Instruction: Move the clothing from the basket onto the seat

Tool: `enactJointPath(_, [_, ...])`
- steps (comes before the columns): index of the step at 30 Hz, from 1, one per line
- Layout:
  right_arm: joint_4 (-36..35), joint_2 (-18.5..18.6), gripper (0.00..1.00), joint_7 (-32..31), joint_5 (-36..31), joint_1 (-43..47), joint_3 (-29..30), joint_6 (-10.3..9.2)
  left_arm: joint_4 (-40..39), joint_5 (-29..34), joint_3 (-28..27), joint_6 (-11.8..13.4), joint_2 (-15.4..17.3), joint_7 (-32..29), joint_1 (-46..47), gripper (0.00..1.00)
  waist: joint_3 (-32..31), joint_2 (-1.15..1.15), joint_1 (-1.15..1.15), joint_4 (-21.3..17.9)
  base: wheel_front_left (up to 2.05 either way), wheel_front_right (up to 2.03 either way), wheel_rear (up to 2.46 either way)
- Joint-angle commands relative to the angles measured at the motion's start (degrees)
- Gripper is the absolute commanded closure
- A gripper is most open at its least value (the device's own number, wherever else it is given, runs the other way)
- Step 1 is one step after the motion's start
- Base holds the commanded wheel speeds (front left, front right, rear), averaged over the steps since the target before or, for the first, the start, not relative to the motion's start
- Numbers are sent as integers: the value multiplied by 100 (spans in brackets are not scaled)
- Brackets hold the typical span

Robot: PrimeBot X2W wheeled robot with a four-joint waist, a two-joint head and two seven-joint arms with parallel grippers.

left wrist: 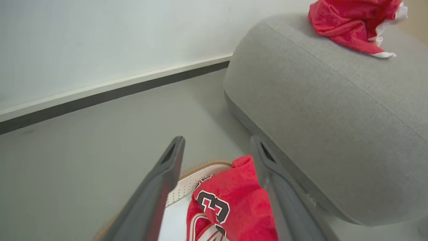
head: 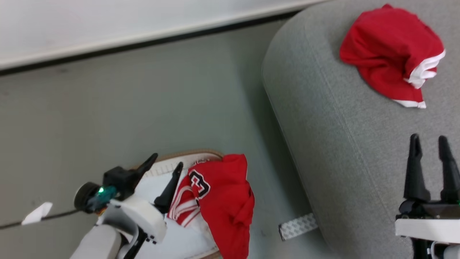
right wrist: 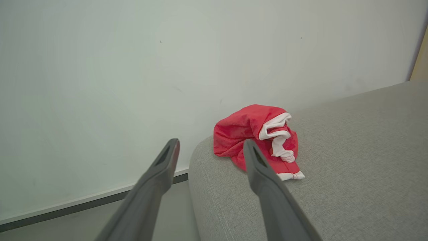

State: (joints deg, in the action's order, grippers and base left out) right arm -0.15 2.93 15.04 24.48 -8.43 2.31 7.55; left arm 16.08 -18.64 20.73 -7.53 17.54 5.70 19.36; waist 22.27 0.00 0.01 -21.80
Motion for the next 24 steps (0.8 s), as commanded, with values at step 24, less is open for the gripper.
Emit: enactJointPath(24, [-754,-10,0,11,471,-762,387,-13,2217,-76,2584,6,818,-1581,2201,0,2243,0,-1,-492,0,0,0])
